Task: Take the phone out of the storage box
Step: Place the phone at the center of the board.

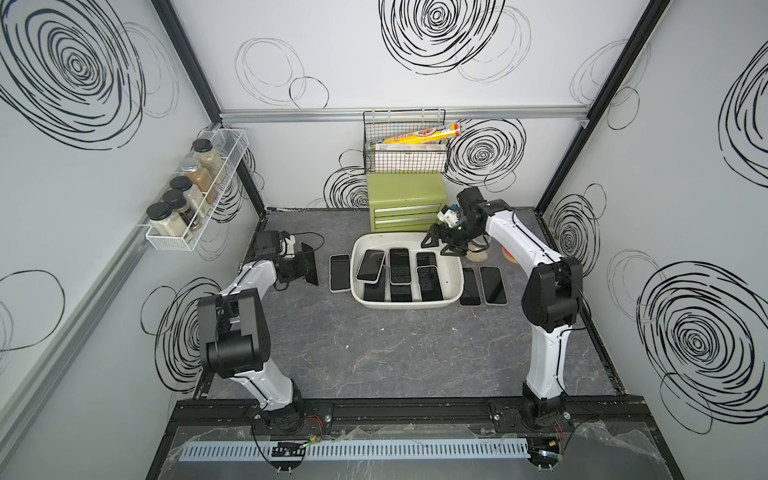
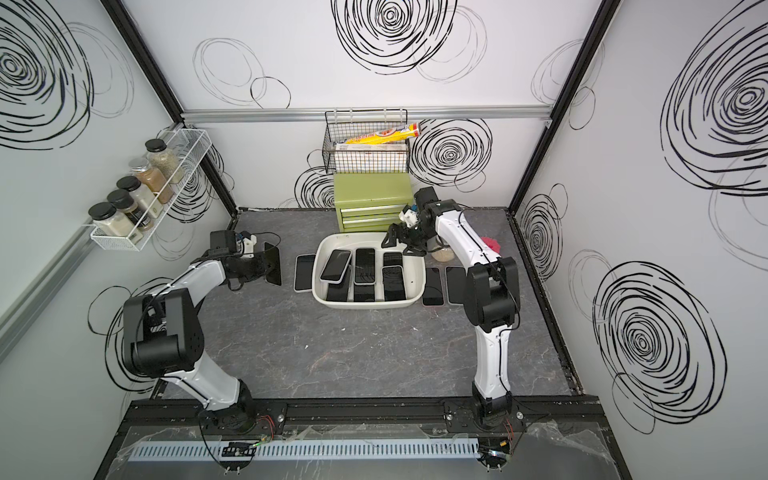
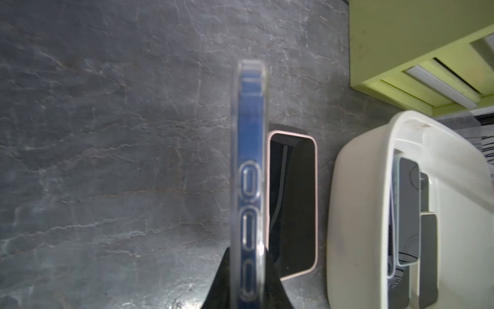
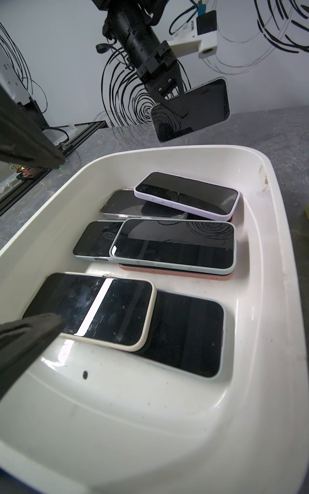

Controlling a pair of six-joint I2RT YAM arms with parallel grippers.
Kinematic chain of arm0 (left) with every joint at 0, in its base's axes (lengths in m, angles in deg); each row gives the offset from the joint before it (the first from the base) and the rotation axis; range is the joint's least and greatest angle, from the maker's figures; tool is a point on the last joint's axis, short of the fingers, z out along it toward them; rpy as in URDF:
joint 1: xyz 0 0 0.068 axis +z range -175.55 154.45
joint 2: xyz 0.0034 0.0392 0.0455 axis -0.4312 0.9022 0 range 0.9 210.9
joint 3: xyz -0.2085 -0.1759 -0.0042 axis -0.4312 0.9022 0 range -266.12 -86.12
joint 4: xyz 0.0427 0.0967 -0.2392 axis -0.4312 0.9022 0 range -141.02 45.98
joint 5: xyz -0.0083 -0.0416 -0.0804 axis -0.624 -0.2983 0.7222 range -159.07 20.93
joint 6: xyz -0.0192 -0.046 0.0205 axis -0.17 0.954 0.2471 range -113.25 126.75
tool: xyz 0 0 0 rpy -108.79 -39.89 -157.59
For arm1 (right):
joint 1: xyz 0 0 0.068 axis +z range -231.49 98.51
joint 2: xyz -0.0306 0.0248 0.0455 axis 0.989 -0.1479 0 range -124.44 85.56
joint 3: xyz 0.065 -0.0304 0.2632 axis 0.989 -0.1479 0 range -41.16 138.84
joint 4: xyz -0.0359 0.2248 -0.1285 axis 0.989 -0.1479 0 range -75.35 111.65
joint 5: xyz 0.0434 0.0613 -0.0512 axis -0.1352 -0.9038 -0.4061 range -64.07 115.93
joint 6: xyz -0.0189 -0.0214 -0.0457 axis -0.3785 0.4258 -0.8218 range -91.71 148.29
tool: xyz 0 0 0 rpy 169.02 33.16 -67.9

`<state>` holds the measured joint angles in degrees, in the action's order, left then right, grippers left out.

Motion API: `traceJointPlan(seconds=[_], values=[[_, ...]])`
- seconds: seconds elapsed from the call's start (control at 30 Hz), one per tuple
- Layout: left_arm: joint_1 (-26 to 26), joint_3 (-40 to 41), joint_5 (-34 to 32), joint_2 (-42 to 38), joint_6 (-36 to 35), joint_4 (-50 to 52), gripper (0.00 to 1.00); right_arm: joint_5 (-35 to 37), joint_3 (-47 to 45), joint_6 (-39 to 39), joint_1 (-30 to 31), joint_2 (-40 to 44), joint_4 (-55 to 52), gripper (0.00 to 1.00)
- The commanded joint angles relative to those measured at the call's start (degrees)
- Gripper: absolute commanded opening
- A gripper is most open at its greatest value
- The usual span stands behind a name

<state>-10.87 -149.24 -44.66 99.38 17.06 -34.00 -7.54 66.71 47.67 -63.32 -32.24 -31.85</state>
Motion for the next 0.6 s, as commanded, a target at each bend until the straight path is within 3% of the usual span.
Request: traceJointPlan(seconds=[0.0,0.3,0.5,0.57], values=[[0.2,-2.3,1.6,1.7,-3.4,-1.5,0.00,-0.7,-1.9,-1.9,0.1,2.0,-0.9,0.89],[-0.1,-2.4,12.2,7.5,-4.4,-3.3,0.00,-0.8,-4.3,-2.6,0.1,1.1,0.2,0.89],[-0.7,-3.1,13.6,11.6,-4.2,-3.4,0.00,-0.4,-4.3,-2.8,0.1,0.3,0.3,0.89],[-1.3,-3.2,12.9,12.5,-4.0,-3.9,0.05,-0.3,-4.7,-2.8,0.2,-0.1,0.3,0.89]])
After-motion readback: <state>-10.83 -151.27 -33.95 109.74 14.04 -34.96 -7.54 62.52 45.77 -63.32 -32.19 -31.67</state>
